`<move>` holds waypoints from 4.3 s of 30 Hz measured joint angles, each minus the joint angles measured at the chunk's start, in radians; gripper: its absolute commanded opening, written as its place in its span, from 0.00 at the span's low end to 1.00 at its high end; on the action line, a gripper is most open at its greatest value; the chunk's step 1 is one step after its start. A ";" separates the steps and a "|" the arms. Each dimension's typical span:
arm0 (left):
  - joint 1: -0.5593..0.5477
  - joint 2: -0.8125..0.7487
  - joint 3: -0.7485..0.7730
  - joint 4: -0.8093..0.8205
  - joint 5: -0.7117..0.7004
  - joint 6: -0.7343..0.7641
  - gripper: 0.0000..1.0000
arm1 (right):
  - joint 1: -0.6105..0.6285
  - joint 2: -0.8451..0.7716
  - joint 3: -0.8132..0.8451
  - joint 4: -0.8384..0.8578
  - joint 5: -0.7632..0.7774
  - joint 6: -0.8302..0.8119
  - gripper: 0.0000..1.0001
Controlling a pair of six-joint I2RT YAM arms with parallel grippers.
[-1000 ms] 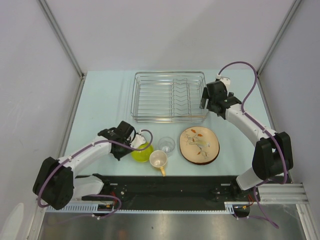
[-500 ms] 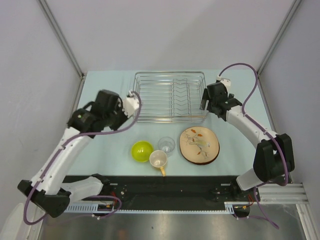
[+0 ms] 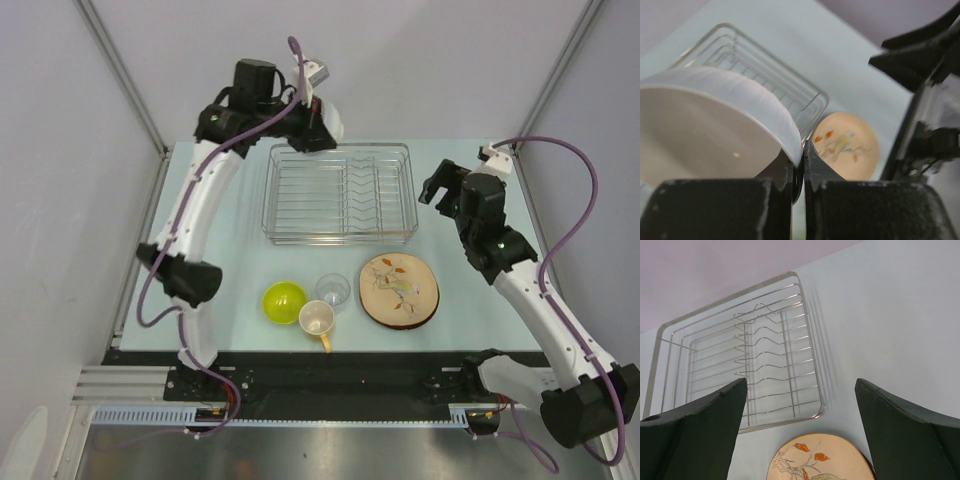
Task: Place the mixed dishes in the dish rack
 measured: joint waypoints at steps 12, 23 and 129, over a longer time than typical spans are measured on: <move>0.049 0.385 -0.237 1.218 0.725 -0.986 0.00 | -0.014 -0.064 -0.162 0.017 -0.039 0.013 0.93; 0.002 0.596 -0.006 1.591 0.834 -1.225 0.00 | 0.026 -0.077 -0.198 0.038 -0.068 0.033 0.91; -0.225 -0.884 -1.552 -0.067 -0.170 1.004 0.74 | 0.040 -0.156 -0.276 0.036 -0.066 0.071 0.92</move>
